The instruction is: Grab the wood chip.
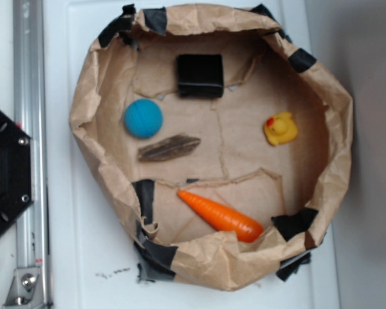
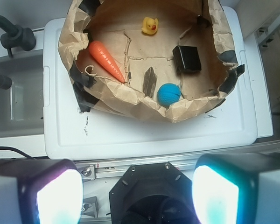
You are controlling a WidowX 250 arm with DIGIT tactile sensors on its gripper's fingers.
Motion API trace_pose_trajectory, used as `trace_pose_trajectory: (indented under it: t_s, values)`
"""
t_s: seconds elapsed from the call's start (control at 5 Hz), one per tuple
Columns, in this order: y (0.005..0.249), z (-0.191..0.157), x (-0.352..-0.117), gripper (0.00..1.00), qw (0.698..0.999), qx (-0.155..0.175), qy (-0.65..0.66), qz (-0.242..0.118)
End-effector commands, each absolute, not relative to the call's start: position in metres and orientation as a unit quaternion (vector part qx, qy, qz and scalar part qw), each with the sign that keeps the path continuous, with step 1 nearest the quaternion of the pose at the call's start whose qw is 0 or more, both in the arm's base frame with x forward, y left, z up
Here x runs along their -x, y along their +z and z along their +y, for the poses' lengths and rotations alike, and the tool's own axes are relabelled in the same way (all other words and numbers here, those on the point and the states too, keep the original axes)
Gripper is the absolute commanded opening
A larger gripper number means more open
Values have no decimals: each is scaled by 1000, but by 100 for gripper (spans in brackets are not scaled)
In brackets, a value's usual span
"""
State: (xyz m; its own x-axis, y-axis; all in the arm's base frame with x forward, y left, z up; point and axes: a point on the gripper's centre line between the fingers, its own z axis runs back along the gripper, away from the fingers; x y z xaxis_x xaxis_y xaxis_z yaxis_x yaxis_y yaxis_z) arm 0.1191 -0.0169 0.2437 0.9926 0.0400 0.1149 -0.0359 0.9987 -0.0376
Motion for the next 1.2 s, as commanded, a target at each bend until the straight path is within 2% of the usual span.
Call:
trace_pose_trajectory:
  t_s: [0.0, 0.2, 0.4, 0.6, 0.8, 1.0]
  values:
    - [244, -17, -119, 100, 998, 18, 19, -58]
    - [242, -9, -169, 100, 995, 8, 28, -91]
    - [217, -10, -219, 100, 996, -4, 4, -87]
    - [163, -15, -257, 100, 998, -15, -36, -47]
    - [113, -3, -247, 100, 994, -2, -93, -49]
    - [84, -2, -230, 100, 988, 22, -152, -27]
